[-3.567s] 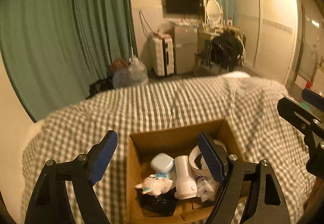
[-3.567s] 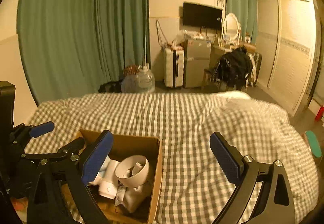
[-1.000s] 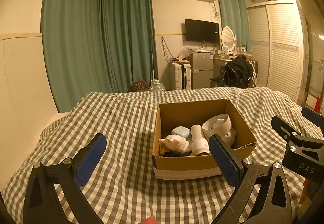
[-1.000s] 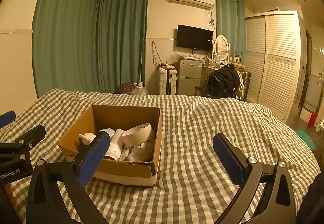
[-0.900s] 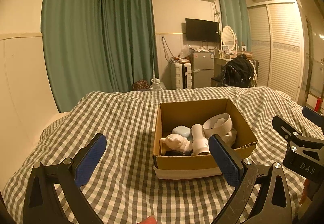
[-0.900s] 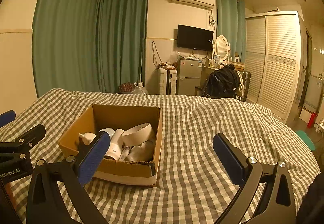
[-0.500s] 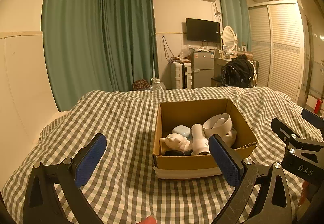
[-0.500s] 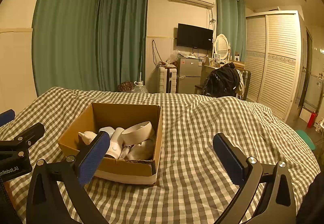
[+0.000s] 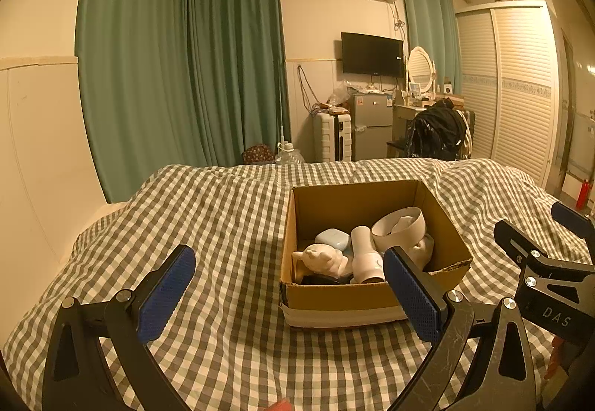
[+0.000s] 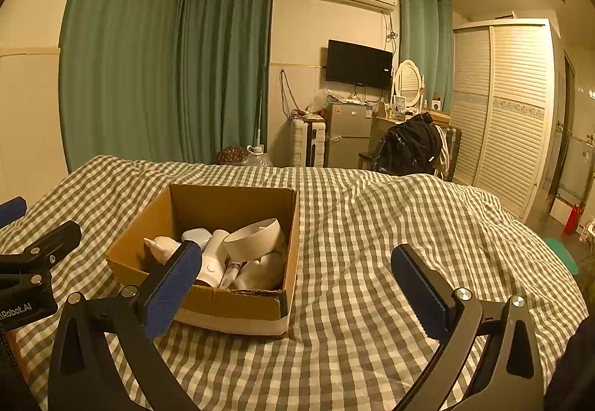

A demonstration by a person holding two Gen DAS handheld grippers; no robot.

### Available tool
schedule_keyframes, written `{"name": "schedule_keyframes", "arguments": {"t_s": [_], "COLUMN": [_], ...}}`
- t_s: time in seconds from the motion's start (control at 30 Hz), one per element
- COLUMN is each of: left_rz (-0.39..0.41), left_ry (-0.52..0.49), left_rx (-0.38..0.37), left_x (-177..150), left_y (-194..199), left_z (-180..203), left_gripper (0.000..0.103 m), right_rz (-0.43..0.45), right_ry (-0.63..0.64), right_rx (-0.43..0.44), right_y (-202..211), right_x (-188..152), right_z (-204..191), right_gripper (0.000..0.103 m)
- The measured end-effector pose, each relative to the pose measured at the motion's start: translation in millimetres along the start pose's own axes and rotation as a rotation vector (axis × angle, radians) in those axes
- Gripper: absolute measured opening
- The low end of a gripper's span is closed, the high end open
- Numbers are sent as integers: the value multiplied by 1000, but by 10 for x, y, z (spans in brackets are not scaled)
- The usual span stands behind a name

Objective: Organize objects

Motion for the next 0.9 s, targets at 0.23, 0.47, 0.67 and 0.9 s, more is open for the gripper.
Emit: {"name": "schedule_keyframes", "arguments": {"t_s": [0.23,0.47,0.67,0.9], "left_rz": [-2,-2,-4,-8], "left_ry": [0,-1,-2,6], "left_rx": [0,3,2,2], "left_x": [-1,-7,-12,-16], "left_y": [1,5,2,-3], "left_z": [2,9,14,-6], "left_gripper": [103,103,103,103], "right_rz": [-5,-7,-12,-17], "right_ry": [7,8,12,12], "right_rx": [1,2,6,8], "right_y": [-13,-18,-37,-44], "right_x": [-8,-13,-43,-59], "right_z": [-19,-25,-37,-33], "right_gripper": [102,102,102,102]}}
Point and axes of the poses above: each gripper's, at about its wrist camera, not at the fingertips, and y roughly against the way its jaws point, z to its right, x to its top, the point moved 8 cm from there along -y, roughly the way its jaws point, and after that the axes turned 11 degrees about y, right-handed, at the moved point
